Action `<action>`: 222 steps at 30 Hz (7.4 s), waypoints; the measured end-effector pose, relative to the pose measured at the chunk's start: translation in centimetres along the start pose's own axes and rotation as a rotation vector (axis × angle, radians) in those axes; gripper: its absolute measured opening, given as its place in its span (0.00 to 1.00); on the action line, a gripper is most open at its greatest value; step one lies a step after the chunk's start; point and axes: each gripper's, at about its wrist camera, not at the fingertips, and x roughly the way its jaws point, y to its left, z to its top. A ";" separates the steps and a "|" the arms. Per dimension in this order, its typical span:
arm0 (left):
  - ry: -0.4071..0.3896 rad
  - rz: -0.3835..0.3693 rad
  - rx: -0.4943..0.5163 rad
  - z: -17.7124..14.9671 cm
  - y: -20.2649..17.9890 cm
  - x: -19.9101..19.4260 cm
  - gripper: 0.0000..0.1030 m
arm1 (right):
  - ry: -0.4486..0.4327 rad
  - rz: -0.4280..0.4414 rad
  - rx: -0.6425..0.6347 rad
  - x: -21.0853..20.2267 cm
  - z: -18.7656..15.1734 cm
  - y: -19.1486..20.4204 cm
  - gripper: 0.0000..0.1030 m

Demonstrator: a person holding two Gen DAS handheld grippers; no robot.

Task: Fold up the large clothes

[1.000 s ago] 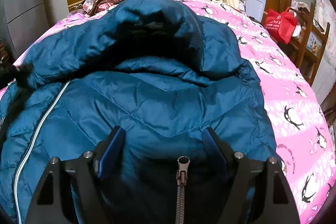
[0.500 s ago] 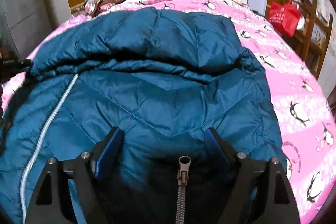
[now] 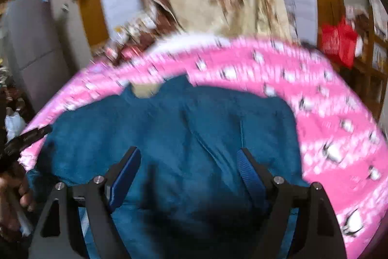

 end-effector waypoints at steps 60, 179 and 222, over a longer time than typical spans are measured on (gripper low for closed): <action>0.025 -0.182 0.182 -3.0 -6.3 -0.3 0.42 | 0.060 -0.078 -0.022 -4.0 -2.4 -0.2 0.99; -0.049 -0.132 0.168 -10.1 6.4 -16.5 0.48 | 0.010 -0.218 -0.120 -14.0 -16.1 2.9 0.99; 0.003 -0.168 0.110 -9.6 7.3 -15.8 0.61 | 0.027 -0.228 -0.112 -13.7 -16.4 2.3 0.99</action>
